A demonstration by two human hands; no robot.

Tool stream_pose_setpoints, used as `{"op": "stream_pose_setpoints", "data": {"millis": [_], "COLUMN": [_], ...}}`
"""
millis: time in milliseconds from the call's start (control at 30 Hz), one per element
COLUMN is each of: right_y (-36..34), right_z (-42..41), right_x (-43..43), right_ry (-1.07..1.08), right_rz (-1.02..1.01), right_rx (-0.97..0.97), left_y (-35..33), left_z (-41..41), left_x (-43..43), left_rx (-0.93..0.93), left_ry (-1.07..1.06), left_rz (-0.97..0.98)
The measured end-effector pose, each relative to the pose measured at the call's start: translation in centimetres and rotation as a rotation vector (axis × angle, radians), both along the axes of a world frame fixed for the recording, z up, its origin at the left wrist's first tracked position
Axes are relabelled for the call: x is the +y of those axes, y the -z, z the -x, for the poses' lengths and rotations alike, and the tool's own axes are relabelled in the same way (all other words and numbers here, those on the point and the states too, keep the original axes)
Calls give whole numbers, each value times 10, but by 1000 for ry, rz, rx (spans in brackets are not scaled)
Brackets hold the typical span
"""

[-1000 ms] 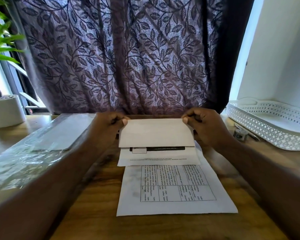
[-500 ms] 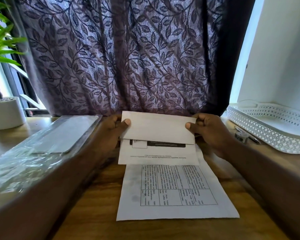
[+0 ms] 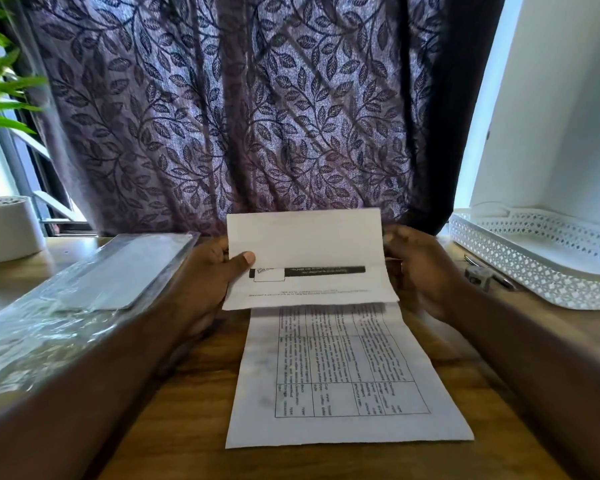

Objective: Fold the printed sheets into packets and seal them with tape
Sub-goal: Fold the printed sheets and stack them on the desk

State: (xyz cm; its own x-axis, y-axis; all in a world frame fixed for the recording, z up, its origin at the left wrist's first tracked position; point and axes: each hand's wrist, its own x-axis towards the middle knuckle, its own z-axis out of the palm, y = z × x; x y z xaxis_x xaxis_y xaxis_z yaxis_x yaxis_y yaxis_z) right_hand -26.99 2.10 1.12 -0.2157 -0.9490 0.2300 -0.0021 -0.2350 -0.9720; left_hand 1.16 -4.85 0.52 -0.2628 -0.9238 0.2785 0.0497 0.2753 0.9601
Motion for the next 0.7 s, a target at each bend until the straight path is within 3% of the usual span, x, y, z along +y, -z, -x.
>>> {"op": "stream_pose_setpoints", "data": {"millis": [200,500,700], "right_y": [11,4,4], "right_z": [-3,-6,-6], "right_x": [0,-2,-3], "right_ry": [-266,-142,-9], "right_rz": [-66,63,85], "right_rx": [237,82,111], "left_y": [-5,-2,-4], "left_z": [2,1,4], "left_x": [3,4,9], "left_rx": [84,193,274], "left_ry": [33,58,192], "left_rz": [-46,-204,-201]}}
